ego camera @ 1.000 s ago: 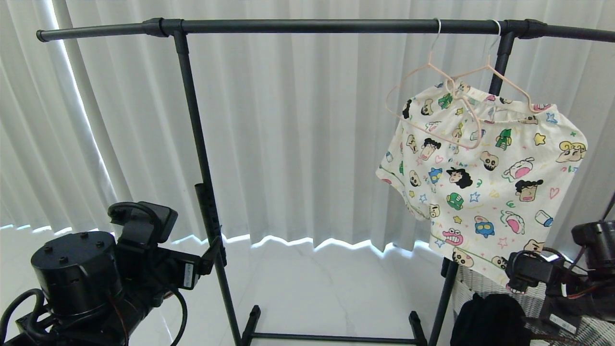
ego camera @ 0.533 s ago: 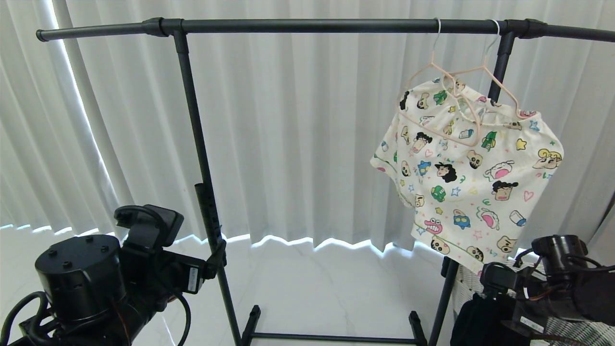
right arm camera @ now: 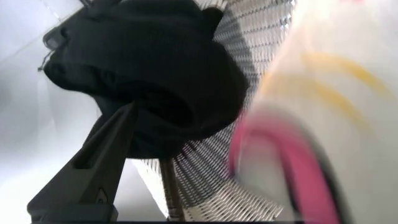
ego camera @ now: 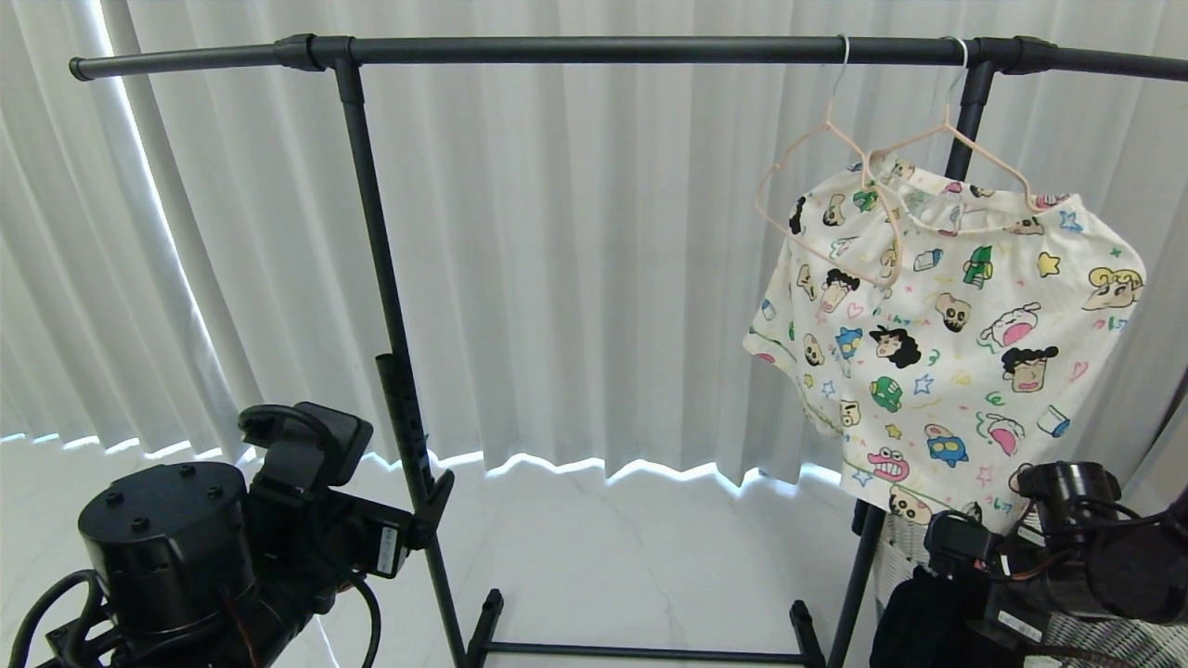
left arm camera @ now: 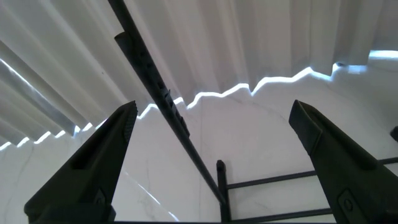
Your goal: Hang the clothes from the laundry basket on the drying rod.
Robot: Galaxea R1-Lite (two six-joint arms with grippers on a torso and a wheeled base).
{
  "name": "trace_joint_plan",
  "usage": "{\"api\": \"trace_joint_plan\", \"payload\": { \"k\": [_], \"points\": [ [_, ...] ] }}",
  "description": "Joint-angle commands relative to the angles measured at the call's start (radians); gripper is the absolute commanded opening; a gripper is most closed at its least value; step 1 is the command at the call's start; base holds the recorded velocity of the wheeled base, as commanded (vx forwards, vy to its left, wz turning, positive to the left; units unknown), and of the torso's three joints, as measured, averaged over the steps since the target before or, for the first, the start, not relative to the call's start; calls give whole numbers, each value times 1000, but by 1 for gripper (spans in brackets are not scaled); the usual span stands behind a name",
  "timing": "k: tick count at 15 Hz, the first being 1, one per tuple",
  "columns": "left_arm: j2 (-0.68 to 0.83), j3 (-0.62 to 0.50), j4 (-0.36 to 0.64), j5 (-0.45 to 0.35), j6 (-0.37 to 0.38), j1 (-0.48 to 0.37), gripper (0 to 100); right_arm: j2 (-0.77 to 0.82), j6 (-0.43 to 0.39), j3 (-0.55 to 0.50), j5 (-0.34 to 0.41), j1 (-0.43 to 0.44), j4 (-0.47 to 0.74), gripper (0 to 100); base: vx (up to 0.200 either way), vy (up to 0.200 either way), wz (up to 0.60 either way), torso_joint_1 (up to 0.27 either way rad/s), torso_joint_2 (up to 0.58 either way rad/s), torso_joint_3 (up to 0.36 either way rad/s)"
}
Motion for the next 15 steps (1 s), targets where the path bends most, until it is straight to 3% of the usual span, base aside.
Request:
{"api": "trace_joint_plan", "payload": {
  "k": [1,2,4,9,15],
  "points": [
    [-4,1,-1,6,0,1,100,30,0,1,0,-2,-36,100,0,0,0,0,0,0],
    [-4,-1,-1,19,0,-1,100,47,0,1,0,-4,-81,0,0,0,0,0,0,0],
    [-4,1,-1,20,0,1,100,76,-2,7,-1,-2,-160,0,0,0,0,0,0,0],
    [-4,4,-2,20,-3,1,100,68,1,23,0,-2,-194,0,0,0,0,0,0,0],
    [-2,4,-2,20,-5,1,100,-117,5,216,52,36,-197,0,0,0,0,0,0,0]
  ]
}}
